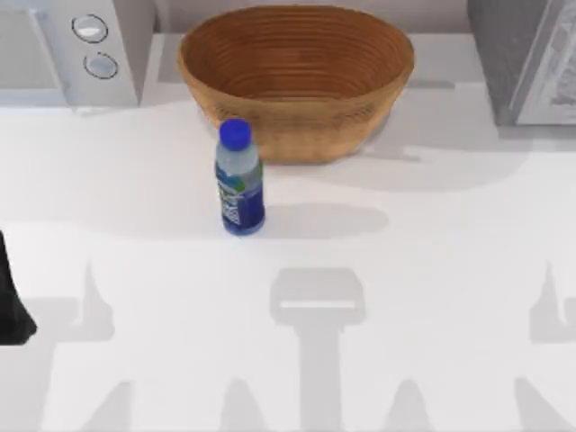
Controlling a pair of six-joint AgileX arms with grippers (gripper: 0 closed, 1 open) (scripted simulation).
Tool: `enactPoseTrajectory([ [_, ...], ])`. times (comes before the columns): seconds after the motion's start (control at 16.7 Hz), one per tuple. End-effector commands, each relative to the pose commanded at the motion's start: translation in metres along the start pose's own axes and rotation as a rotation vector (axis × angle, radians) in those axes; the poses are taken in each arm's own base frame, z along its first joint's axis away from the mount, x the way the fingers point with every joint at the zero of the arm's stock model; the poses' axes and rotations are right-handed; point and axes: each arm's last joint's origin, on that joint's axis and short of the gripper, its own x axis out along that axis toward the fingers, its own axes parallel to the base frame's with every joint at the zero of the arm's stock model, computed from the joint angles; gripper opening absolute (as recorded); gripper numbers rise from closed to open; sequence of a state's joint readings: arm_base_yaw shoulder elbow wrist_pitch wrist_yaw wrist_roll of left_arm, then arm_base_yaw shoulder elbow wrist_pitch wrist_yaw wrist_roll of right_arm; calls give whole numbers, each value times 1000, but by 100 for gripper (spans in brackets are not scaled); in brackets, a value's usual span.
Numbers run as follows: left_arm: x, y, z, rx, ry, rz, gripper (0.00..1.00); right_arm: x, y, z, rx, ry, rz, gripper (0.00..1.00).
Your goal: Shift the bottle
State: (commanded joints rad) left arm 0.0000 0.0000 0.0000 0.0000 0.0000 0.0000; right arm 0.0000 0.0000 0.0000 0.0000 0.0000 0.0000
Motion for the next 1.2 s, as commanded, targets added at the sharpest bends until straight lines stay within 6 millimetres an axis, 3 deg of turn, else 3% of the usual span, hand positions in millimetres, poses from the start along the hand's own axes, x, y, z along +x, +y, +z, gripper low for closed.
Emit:
enactPoseTrajectory([
  [0.24,0,0,0,0,0,0,100,1,2,6,1,-15,18,100],
  [0.48,0,0,0,0,0,0,100,11,11,32,9,-63,101,100],
  [0.78,0,0,0,0,0,0,100,54,37,59,16,-64,243,100],
  [0.96,0,0,0,0,0,0,100,93,66,56,13,-29,338,100],
  [1.2,0,0,0,0,0,0,100,141,118,19,1,28,470,100],
])
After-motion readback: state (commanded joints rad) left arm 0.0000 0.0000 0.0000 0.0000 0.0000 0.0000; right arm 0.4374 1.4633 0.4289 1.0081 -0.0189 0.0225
